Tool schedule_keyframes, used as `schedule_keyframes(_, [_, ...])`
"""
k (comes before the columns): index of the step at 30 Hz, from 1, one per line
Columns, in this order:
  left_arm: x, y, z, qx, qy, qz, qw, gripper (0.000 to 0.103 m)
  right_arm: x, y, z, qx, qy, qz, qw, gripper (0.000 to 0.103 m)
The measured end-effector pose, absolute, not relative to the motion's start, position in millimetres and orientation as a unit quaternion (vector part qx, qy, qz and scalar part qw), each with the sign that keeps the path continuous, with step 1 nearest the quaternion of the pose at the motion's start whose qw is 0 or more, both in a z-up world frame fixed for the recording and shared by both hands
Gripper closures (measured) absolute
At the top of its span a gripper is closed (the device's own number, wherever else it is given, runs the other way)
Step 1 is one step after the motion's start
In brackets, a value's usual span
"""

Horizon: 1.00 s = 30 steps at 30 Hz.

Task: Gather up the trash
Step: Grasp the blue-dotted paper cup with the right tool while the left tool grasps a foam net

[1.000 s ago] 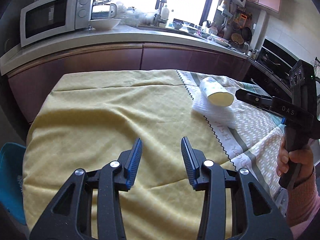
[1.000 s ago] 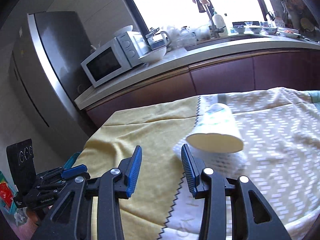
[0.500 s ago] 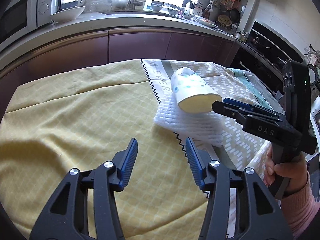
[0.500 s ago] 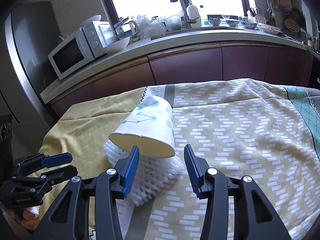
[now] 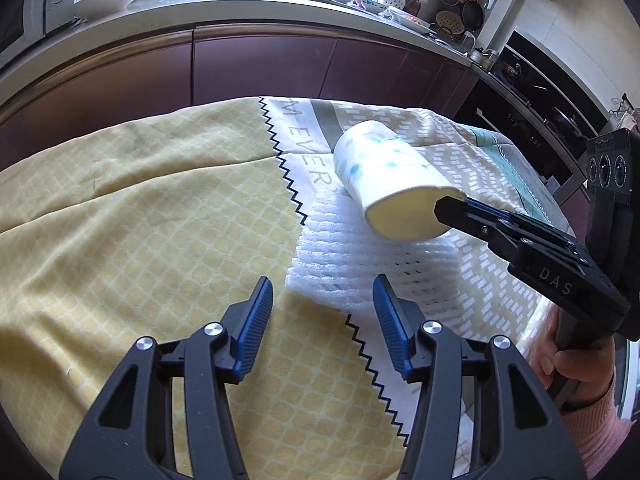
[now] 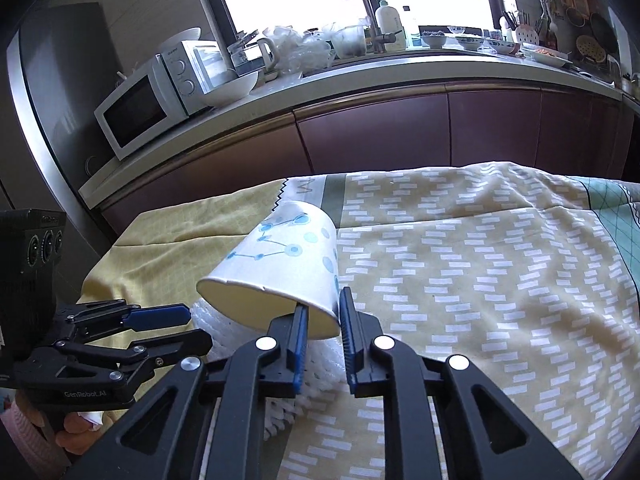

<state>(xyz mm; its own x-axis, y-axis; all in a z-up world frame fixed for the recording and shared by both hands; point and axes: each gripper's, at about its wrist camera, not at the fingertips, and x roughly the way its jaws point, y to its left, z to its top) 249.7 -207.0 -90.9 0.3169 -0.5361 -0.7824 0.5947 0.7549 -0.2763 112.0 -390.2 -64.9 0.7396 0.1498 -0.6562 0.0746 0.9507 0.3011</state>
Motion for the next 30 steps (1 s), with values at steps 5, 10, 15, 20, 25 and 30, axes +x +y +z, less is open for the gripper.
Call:
schedule_keyframes(5, [250.8, -215.2, -94.6, 0.036, 0.47, -0.348, 0.811, 0.065, 112.6, -401.0, -69.9, 0.189, 0.36, 0.028, 0.913, 0.097])
schedule_keyframes(10, [247.8, -214.9, -95.6, 0.031, 0.471, -0.342, 0.813, 0.081, 110.9, -400.3, -68.8, 0.194, 0.356, 0.031, 0.914, 0.098])
schedule_keyframes(15, [239.3, -203.7, -89.3, 0.017, 0.46, -0.338, 0.821, 0.089, 109.2, -397.5, -65.4, 0.199, 0.348, 0.037, 0.916, 0.098])
schedule_keyframes(20, [227.9, -180.3, -80.6, 0.004, 0.45, -0.333, 0.829, 0.092, 103.7, -391.4, -60.4, 0.211, 0.338, 0.053, 0.916, 0.099])
schedule_keyframes(25, [211.0, -138.7, -65.2, -0.014, 0.429, -0.323, 0.843, 0.092, 96.6, -380.2, -52.8, 0.224, 0.328, 0.078, 0.915, 0.099])
schedule_keyframes(30, [194.1, -89.7, -54.7, -0.03, 0.416, -0.298, 0.859, 0.092, 91.3, -360.5, -44.4, 0.22, 0.319, 0.103, 0.916, 0.099])
